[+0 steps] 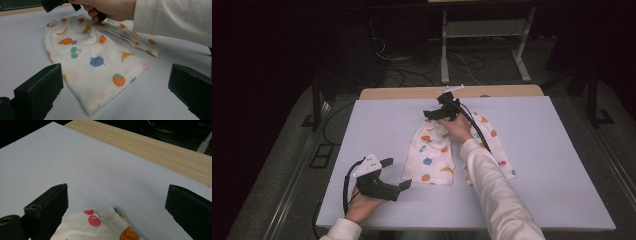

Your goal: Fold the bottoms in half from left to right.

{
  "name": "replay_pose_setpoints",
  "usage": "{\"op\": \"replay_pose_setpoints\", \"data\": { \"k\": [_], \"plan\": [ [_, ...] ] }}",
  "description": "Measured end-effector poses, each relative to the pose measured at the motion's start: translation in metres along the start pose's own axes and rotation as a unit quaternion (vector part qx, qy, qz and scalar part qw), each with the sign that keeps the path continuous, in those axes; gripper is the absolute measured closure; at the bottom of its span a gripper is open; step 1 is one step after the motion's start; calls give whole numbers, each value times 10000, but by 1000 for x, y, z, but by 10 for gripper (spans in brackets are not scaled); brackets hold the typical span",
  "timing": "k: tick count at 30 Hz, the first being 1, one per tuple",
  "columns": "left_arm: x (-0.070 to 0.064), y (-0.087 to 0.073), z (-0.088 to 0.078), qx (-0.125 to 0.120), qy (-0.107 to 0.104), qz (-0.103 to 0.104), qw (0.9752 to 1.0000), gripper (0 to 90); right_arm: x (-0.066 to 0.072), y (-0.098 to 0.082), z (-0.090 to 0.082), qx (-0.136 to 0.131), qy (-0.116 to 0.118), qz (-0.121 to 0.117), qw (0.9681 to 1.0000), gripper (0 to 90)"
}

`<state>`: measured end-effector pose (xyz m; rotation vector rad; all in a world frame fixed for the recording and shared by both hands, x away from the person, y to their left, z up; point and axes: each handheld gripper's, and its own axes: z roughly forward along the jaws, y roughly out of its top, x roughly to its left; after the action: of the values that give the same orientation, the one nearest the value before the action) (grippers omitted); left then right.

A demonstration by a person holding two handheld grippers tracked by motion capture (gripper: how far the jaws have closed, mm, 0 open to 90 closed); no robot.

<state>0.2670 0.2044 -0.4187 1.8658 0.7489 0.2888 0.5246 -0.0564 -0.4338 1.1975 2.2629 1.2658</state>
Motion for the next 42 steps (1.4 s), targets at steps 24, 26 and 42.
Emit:
{"op": "replay_pose_setpoints", "data": {
  "k": [24, 26, 42],
  "plan": [
    [0, 0, 0, 2, -23, 30, 10000, 0, 5, -1, 20, 679, -83, 25, 9977, 597],
    [0, 0, 0, 5, -22, 33, 10000, 0, 7, -2, 22, 789, -83, 38, 9968, 694],
    [2, 0, -2, -44, 23, -84, 10000, 0, 14, 0, 19, 973, -313, -182, 9946, 887]
  ]
}}
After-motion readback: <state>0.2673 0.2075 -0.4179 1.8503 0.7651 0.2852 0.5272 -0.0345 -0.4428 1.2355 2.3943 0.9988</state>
